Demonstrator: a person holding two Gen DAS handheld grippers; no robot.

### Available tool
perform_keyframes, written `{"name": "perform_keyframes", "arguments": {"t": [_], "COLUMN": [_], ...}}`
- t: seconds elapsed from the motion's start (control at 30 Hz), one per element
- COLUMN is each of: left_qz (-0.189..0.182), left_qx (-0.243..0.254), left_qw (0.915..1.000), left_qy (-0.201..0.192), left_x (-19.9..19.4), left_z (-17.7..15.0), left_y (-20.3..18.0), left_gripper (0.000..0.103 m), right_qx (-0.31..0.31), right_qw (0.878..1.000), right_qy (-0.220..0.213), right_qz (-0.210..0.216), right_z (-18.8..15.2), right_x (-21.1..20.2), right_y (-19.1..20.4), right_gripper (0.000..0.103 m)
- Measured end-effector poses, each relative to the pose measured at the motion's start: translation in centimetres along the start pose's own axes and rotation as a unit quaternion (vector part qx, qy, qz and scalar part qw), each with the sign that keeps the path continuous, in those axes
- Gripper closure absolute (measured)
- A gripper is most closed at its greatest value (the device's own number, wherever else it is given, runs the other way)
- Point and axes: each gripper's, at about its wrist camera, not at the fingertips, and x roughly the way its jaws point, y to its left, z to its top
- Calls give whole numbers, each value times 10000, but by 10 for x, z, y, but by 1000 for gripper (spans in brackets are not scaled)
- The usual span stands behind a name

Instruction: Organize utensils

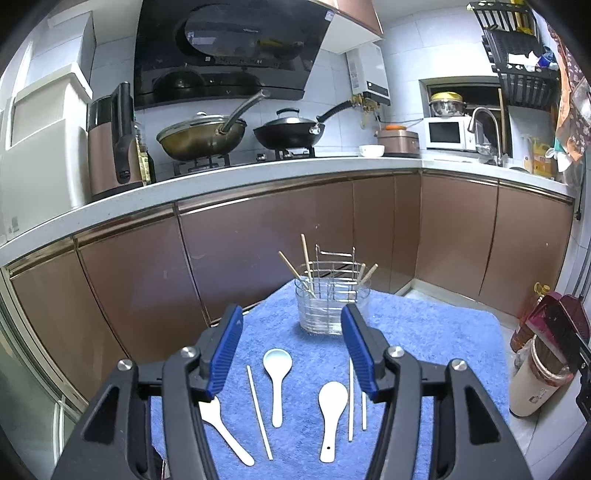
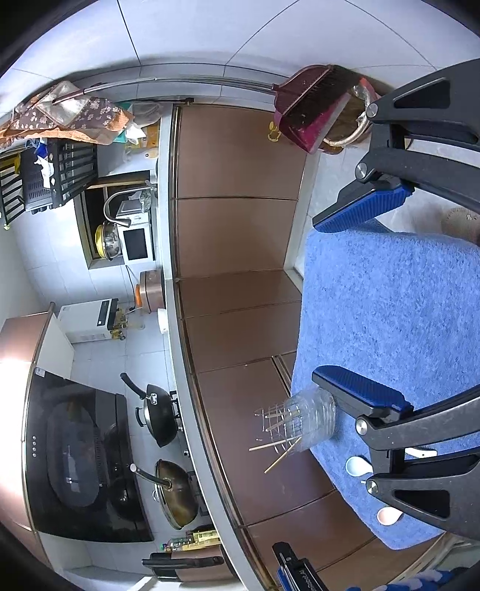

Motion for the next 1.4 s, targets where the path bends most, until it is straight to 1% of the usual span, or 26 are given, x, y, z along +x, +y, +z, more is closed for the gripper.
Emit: {"name": "perform_keyframes", "arguments": {"t": [0.17,0.37,0.6,0.8,1.17,1.3,1.33,1.4], "left_qz": [-52,-98,-122,-87,-77,-284,-365,-569], "left_qx": [41,19,-37,-64,-264,-433,-535,-818], "left_qw": [9999,9998,9997,9994,9972,9938,9920,9855], "left_qy": [115,144,220,342,700,984,1083,1372], "left_x": [6,6,11,19,39,56,62,77], "left_z": [-3,-3,-5,-7,-19,-16,-15,-15], "left_y": [-6,-7,-2,9,52,80,91,113], "left_gripper": [50,49,49,49,49,49,49,49], "right_qx": [4,27,-52,-257,-697,-904,-884,-699], "right_qw": [10000,9999,9999,9995,9967,9929,9918,9872], "right_qy": [28,49,81,152,287,453,525,784], "right_qz": [-66,-107,-41,136,314,632,765,1200], "right_z": [-1,-1,-1,-1,-3,-3,-3,0], "right_x": [0,1,4,8,15,24,27,40], "right_y": [-6,-12,-4,9,50,70,73,79], "right_gripper": [31,31,31,31,31,31,31,34]}}
